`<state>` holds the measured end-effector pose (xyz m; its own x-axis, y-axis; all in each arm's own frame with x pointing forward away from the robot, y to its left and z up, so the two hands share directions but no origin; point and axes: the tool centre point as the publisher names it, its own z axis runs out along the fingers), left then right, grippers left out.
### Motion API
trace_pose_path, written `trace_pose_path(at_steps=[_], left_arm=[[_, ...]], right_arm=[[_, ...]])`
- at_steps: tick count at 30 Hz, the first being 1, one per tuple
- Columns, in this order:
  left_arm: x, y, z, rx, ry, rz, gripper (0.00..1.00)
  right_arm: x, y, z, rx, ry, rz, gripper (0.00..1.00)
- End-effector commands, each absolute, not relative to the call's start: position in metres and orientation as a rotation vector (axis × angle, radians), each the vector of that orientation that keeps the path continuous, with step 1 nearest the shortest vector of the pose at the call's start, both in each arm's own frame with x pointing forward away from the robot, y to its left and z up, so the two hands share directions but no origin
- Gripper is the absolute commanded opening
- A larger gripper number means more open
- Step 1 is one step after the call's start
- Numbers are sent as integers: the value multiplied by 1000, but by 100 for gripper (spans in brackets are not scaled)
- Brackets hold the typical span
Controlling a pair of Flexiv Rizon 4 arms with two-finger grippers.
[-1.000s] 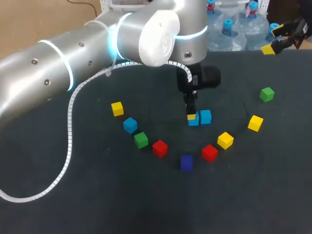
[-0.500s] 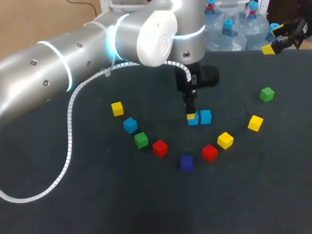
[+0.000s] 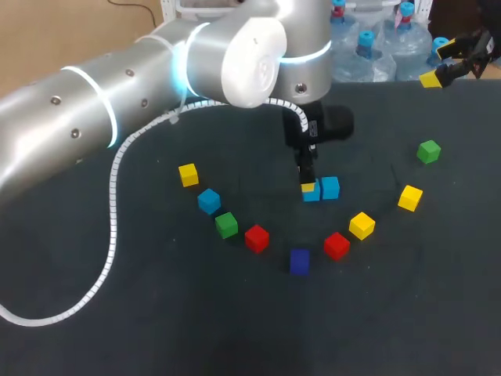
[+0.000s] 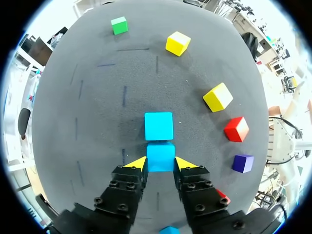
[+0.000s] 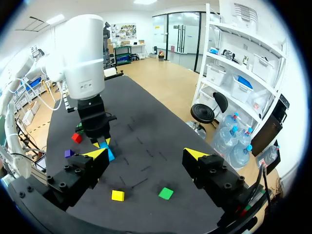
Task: Place the blue cubes, place green cubes on the blue cubes, place the yellow cubes on the green cubes, then place the red cubes on the yellow cubes, and place purple cube on the red cubes.
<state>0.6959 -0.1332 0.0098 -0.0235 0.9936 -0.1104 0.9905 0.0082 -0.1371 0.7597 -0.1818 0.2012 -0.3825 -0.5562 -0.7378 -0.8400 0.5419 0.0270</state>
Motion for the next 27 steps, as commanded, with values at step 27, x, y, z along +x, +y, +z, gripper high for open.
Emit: trace_pose_path(at_steps=[27], left_arm=[[701, -134, 10, -2195, -2205, 251, 0]], right_arm=[[759, -182, 201, -1122, 2089, 527, 100]])
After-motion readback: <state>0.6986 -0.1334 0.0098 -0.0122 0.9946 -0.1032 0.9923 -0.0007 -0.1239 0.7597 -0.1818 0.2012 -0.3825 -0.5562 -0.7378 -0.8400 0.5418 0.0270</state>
